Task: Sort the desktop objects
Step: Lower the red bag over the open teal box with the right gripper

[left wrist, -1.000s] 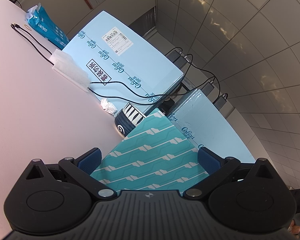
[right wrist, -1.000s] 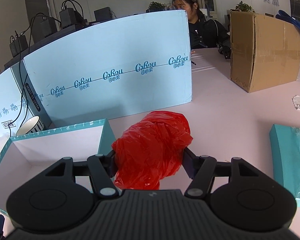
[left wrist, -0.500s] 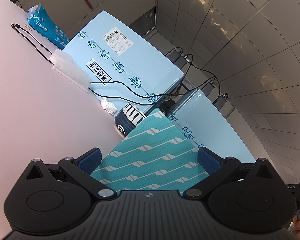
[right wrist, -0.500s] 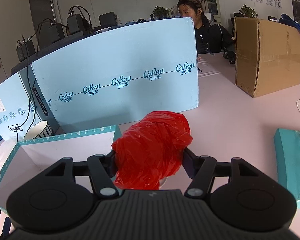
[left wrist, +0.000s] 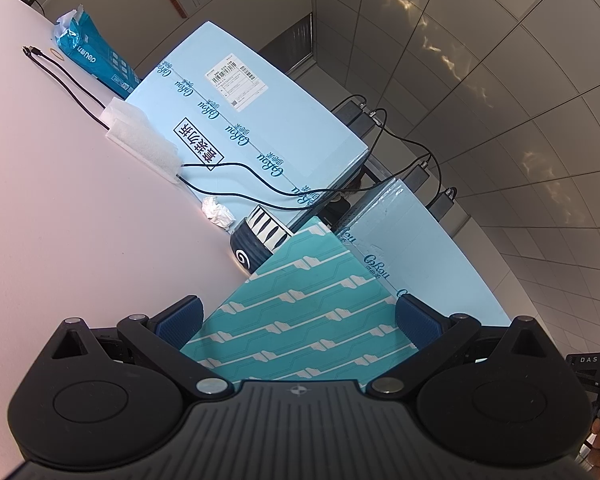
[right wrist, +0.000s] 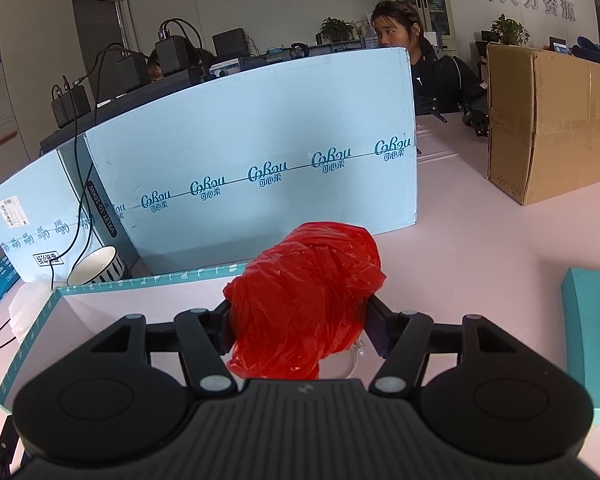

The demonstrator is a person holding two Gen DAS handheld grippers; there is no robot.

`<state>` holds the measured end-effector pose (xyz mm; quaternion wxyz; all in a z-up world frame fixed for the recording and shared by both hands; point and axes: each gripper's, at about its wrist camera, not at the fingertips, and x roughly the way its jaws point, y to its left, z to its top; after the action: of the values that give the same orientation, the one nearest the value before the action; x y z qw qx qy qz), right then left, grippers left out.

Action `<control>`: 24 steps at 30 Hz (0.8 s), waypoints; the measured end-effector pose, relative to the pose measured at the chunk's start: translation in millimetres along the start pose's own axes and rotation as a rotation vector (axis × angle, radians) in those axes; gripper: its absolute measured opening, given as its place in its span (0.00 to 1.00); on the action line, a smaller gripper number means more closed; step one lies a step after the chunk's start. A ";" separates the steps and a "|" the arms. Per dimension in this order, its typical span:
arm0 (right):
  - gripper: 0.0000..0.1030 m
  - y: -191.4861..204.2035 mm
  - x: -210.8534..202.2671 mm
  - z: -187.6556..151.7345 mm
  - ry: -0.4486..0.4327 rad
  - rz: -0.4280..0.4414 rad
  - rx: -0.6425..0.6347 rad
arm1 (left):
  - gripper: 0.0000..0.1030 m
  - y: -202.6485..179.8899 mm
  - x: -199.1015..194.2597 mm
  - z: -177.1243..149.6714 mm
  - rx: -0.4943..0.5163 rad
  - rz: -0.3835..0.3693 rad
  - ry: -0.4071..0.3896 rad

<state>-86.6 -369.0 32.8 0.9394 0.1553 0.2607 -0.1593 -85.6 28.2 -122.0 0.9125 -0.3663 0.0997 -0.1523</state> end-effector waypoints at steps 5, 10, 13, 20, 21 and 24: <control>0.63 4.7 -0.7 2.1 -0.003 0.012 -0.006 | 1.00 0.3 0.2 0.2 -0.001 0.000 0.000; 0.63 10.9 0.6 2.7 0.002 0.029 -0.012 | 1.00 0.3 -0.1 0.0 -0.002 -0.001 0.001; 0.63 14.6 1.4 2.4 0.004 0.036 -0.017 | 1.00 0.4 0.1 0.1 -0.002 -0.001 0.001; 0.63 21.8 5.1 2.3 0.014 0.050 -0.022 | 1.00 0.8 -0.2 -0.4 -0.005 -0.003 0.002; 0.63 22.7 5.5 2.5 0.014 0.051 -0.023 | 1.00 0.8 -0.2 -0.4 -0.005 -0.003 0.002; 0.63 25.5 6.6 2.8 0.017 0.054 -0.026 | 1.00 1.3 0.0 -0.3 -0.008 -0.005 0.004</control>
<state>-70.3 -348.5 36.8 0.9431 0.1513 0.2666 -0.1290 -85.4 28.9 -123.1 0.9105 -0.3698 0.1011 -0.1547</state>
